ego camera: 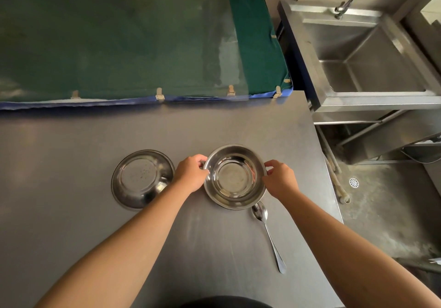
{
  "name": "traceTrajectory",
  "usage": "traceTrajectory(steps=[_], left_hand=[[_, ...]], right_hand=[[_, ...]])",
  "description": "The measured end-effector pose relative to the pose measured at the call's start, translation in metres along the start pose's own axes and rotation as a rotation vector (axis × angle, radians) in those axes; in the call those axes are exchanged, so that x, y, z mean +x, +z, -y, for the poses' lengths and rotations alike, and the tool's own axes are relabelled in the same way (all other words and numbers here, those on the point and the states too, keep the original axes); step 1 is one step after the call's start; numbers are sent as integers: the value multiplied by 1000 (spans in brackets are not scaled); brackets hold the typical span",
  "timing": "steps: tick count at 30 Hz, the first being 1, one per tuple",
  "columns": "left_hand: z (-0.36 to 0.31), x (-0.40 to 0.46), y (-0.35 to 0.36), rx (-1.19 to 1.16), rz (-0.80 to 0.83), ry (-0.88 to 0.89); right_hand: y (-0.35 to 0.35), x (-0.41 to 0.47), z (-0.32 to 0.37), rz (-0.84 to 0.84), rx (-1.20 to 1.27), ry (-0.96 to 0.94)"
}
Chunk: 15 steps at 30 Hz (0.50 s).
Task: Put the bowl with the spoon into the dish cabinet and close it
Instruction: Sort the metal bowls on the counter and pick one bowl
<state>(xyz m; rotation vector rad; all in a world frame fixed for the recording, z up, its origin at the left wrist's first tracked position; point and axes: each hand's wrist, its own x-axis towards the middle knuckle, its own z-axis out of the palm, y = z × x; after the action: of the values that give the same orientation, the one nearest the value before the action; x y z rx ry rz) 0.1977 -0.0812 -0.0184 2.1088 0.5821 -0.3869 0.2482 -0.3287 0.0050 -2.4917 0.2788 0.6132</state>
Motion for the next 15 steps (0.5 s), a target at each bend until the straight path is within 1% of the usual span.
traceTrajectory(steps=[4,9,15], left_hand=[[0,-1,3,41,-11,3],[1,-5,7,28,-10,5],[7,-9,4,24,41,11]], right_hand=[[3,1,0,-15,-47,-14],[7,-1,-1,-12,-102,-33],[5,-7,6,-7,-178,-34]])
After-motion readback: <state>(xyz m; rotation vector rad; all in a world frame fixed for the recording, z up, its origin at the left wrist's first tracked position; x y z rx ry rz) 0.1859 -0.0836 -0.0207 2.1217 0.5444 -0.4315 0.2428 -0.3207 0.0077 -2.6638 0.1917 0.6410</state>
